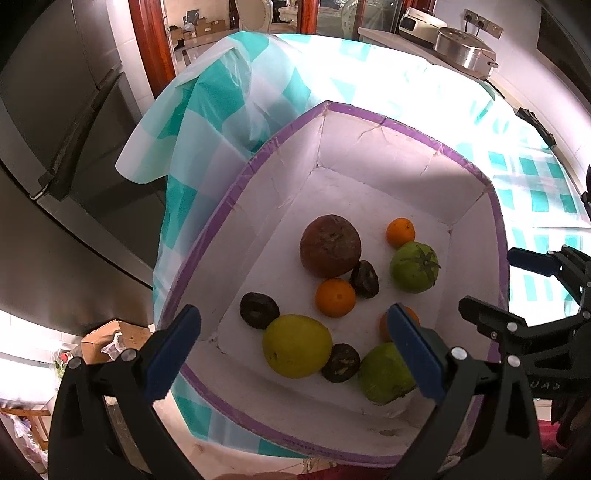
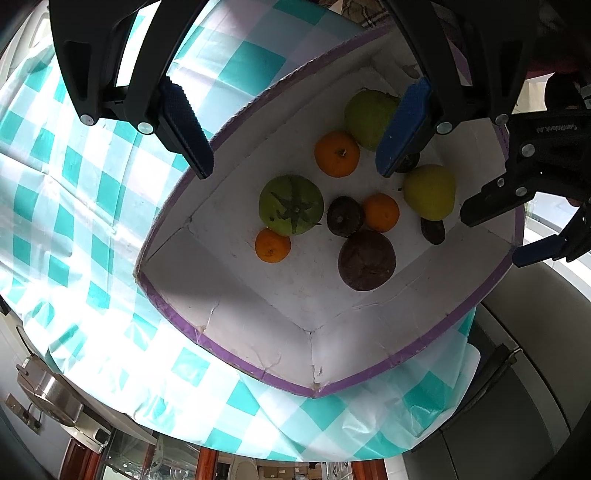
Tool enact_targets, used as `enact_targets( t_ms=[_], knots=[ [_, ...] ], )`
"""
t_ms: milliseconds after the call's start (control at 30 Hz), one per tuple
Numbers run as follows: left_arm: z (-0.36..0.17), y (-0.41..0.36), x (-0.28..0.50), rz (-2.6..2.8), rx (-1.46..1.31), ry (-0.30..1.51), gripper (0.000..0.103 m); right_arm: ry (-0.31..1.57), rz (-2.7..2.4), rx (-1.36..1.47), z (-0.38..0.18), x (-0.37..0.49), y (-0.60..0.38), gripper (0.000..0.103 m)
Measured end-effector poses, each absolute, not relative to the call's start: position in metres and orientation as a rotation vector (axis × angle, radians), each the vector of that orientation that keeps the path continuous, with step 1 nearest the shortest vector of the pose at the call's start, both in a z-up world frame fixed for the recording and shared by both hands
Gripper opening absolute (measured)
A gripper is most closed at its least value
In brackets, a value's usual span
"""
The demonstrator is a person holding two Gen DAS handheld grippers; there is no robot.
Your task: Organize fruits
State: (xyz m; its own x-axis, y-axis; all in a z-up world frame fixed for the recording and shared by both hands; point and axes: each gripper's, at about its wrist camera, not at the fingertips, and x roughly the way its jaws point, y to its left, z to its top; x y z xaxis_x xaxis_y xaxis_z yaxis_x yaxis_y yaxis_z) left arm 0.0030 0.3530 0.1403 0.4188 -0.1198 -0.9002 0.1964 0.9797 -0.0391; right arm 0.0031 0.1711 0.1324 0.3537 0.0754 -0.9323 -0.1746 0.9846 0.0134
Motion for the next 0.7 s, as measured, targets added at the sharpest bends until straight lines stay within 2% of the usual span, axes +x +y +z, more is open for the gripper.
enact_targets(
  t_ms=[267, 467, 567, 700],
  knots=[
    [0.126, 0.349, 0.007, -0.182, 0.051, 1.159, 0.101, 1.226, 0.205, -0.102, 0.129, 0.004, 0.171, 0.087],
    [0.12, 0.348, 0.005, -0.082, 0.042, 1.116, 0.101, 1.217, 0.244, -0.084, 0.123, 0.002, 0.169, 0.087],
    [0.123, 0.341, 0.006, -0.025, 0.041, 1.129, 0.101, 1.178, 0.296, -0.062, 0.128, -0.005, 0.159, 0.087],
    [0.156, 0.299, -0.004, 0.032, 0.072, 1.015, 0.101, 0.991, 0.311, 0.042, 0.159, -0.025, 0.103, 0.087]
  ],
)
